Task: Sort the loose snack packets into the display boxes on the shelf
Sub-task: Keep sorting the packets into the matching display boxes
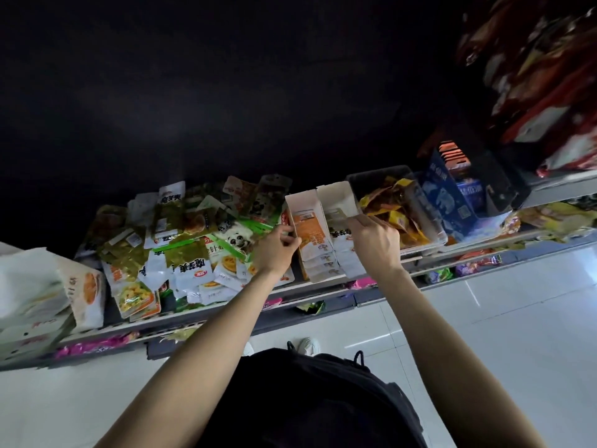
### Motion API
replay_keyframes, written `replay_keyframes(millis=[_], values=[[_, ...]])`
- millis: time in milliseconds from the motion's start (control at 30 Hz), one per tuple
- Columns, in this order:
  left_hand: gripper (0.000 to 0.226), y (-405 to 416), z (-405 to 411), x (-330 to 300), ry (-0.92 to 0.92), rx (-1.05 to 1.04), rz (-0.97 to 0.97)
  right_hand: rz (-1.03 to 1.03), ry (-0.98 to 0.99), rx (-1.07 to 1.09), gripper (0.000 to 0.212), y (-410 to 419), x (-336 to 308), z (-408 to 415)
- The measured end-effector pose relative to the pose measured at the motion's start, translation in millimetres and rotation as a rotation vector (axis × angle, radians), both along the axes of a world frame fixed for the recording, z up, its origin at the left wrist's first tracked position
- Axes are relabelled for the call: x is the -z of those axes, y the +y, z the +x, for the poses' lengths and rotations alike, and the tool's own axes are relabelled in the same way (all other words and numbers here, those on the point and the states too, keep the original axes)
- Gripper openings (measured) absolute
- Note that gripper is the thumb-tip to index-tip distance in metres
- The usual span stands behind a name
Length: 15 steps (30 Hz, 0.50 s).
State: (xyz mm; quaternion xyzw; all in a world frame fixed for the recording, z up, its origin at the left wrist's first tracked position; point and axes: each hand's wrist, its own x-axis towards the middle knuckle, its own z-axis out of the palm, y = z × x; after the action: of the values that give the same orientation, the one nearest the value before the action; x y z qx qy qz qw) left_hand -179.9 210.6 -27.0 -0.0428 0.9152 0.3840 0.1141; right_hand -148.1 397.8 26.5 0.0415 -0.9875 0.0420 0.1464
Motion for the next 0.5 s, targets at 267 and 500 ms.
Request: replay_keyframes(millis=[267,500], values=[[0.043,-11.1,3.1,-1.5,-0.049,0.164,0.046,0.115,-0.268,0.041,0.020,-5.3,25.0,0.9],[0.037,-106.2,34.3,-5.4,0.155,0.062,-0.131,-0.278,-0.076,-0.253,0.022,-104.5,14.8,11.5]])
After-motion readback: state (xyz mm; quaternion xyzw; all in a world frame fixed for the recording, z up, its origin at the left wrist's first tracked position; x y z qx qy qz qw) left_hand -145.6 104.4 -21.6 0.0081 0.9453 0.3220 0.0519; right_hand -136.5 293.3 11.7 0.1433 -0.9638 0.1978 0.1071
